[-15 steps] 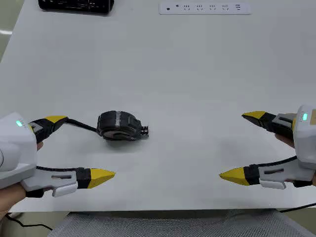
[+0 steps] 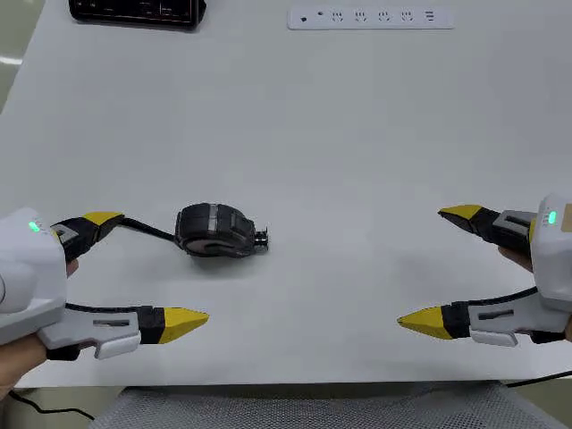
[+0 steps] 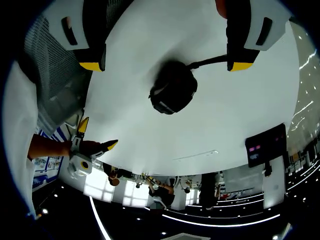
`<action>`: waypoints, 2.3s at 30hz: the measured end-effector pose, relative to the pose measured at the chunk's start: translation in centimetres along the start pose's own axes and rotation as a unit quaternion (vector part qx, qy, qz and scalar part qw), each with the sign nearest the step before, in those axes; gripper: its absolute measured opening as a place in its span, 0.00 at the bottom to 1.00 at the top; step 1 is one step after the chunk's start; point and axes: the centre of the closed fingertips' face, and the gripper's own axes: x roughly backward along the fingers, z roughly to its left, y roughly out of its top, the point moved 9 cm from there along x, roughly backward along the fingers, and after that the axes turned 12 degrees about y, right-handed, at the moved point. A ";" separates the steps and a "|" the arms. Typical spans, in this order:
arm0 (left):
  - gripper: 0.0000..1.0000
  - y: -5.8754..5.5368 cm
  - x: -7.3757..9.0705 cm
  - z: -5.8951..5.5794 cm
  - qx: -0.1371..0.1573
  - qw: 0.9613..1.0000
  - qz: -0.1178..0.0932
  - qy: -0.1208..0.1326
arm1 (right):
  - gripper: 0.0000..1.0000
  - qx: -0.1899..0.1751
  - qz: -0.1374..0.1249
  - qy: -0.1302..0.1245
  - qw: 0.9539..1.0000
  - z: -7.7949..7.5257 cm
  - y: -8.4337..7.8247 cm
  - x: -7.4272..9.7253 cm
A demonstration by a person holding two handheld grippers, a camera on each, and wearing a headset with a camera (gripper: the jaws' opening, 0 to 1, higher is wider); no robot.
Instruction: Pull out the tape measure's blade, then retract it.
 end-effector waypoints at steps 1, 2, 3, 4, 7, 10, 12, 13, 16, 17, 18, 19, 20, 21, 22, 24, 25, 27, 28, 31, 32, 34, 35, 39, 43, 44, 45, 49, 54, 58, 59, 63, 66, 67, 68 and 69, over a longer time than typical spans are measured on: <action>0.98 0.0 0.0 0.0 0.001 1.000 -0.002 -0.002 | 0.81 -0.001 0.001 0.002 1.000 0.0 0.0 0.0; 0.97 0.0 0.0 -0.1 0.002 1.000 -0.004 -0.005 | 0.81 0.000 0.002 0.000 1.000 0.0 0.0 0.0; 0.96 0.0 0.0 -0.2 0.004 1.000 -0.006 -0.008 | 0.81 -0.003 0.003 0.003 1.000 0.1 -0.1 -0.1; 0.96 0.0 0.0 -0.2 0.005 1.000 -0.006 -0.009 | 0.81 -0.003 0.003 0.003 1.000 0.1 0.0 -0.1; 0.94 0.0 0.1 -0.2 0.004 1.000 -0.004 -0.009 | 0.79 -0.002 0.004 0.005 1.000 0.2 0.0 -0.1; 0.93 0.1 0.1 -0.1 0.007 1.000 -0.004 -0.009 | 0.80 -0.002 0.004 0.005 1.000 0.1 -0.1 -0.1; 0.93 0.1 0.1 -0.1 0.004 1.000 -0.005 -0.008 | 0.80 -0.002 0.003 0.005 1.000 0.1 -0.1 -0.1; 0.93 0.0 0.1 0.0 0.003 1.000 -0.004 -0.008 | 0.80 -0.002 0.003 0.005 1.000 0.1 -0.1 -0.1; 0.92 0.0 0.1 0.0 0.001 1.000 -0.001 -0.009 | 0.80 -0.001 0.004 0.005 1.000 0.2 0.0 -0.2; 0.92 -0.1 0.1 0.0 0.001 1.000 0.000 -0.010 | 0.80 -0.001 0.003 0.006 1.000 0.1 0.0 -0.2; 0.92 -0.1 0.0 0.0 -0.001 1.000 0.002 -0.010 | 0.80 -0.001 0.003 0.007 1.000 0.1 0.0 -0.3; 0.92 -0.2 0.0 0.0 -0.004 1.000 0.004 -0.011 | 0.80 0.000 0.003 0.007 1.000 0.1 0.1 -0.3; 0.91 -0.2 0.0 0.0 -0.005 1.000 0.006 -0.013 | 0.80 0.001 0.004 0.008 1.000 0.0 0.1 -0.4; 0.91 -0.2 -0.1 0.1 -0.008 1.000 0.008 -0.014 | 0.80 0.002 0.003 0.010 1.000 0.0 0.2 -0.4; 0.91 -0.1 -0.1 0.1 -0.010 1.000 0.009 -0.014 | 0.80 0.003 0.003 0.011 1.000 -0.1 0.3 -0.5; 0.91 0.0 -0.3 0.3 -0.017 1.000 0.010 -0.013 | 0.80 0.005 0.002 0.015 1.000 -0.3 0.5 -0.7; 0.92 0.1 -0.3 0.3 -0.020 1.000 0.011 -0.013 | 0.80 0.008 0.003 0.017 1.000 -0.4 0.5 -0.9; 0.91 0.2 -0.5 0.4 -0.023 0.999 0.014 -0.018 | 0.80 0.014 0.007 0.021 1.000 -0.6 0.8 -1.2; 0.91 0.3 -0.6 0.5 -0.028 0.999 0.015 -0.019 | 0.80 0.015 0.007 0.024 1.000 -0.8 0.9 -1.3; 0.91 0.4 -0.9 0.6 -0.036 0.999 0.020 -0.023 | 0.80 0.021 0.007 0.029 0.999 -1.1 1.3 -1.6; 0.91 0.4 -0.9 0.7 -0.038 0.999 0.021 -0.023 | 0.80 0.023 0.007 0.031 0.999 -1.2 1.3 -1.7; 0.90 0.5 -1.0 0.8 -0.040 0.999 0.022 -0.025 | 0.79 0.027 0.010 0.033 0.999 -1.4 1.5 -1.9; 0.91 0.6 -1.1 0.9 -0.042 0.998 0.023 -0.026 | 0.79 0.029 0.011 0.034 0.999 -1.5 1.6 -2.0; 0.90 0.7 -1.4 1.3 -0.052 0.998 0.027 -0.029 | 0.79 0.034 0.011 0.037 0.999 -1.9 1.9 -2.3; 0.90 1.2 -1.7 1.6 -0.068 0.997 0.034 -0.032 | 0.79 0.039 0.018 0.041 0.998 -2.3 2.1 -2.8; 0.89 1.2 -1.8 1.7 -0.069 0.996 0.034 -0.032 | 0.79 0.040 0.019 0.042 0.998 -2.3 2.1 -2.9; 0.89 1.3 -1.9 1.8 -0.071 0.996 0.036 -0.033 | 0.79 0.041 0.021 0.044 0.998 -2.3 2.1 -3.0; 0.89 1.4 -2.2 1.9 -0.080 0.995 0.045 -0.047 | 0.78 0.048 0.027 0.051 0.997 -2.5 2.4 -3.5; 0.88 1.5 -2.7 1.9 -0.098 0.992 0.058 -0.058 | 0.78 0.051 0.035 0.061 0.996 -2.9 2.5 -4.0; 0.83 1.7 -3.2 2.1 -0.116 0.989 0.068 -0.064 | 0.78 0.056 0.041 0.069 0.995 -2.8 2.8 -4.4; 0.82 1.8 -3.3 2.1 -0.119 0.988 0.070 -0.066 | 0.78 0.057 0.042 0.070 0.995 -2.8 2.9 -4.5; 0.79 2.1 -3.9 2.2 -0.138 0.985 0.078 -0.071 | 0.78 0.062 0.049 0.077 0.994 -2.9 3.0 -4.9; 0.76 2.3 -4.2 2.4 -0.147 0.983 0.081 -0.072 | 0.78 0.063 0.049 0.081 0.994 -3.0 3.1 -5.1; 0.75 2.3 -4.3 2.4 -0.151 0.982 0.083 -0.073 | 0.78 0.063 0.049 0.082 0.993 -3.0 3.2 -5.2; 0.74 2.4 -4.4 2.4 -0.158 0.981 0.085 -0.074 | 0.78 0.064 0.048 0.083 0.993 -3.0 3.3 -5.3; 0.73 2.4 -4.4 2.4 -0.164 0.980 0.087 -0.077 | 0.78 0.065 0.049 0.084 0.993 -3.0 3.3 -5.4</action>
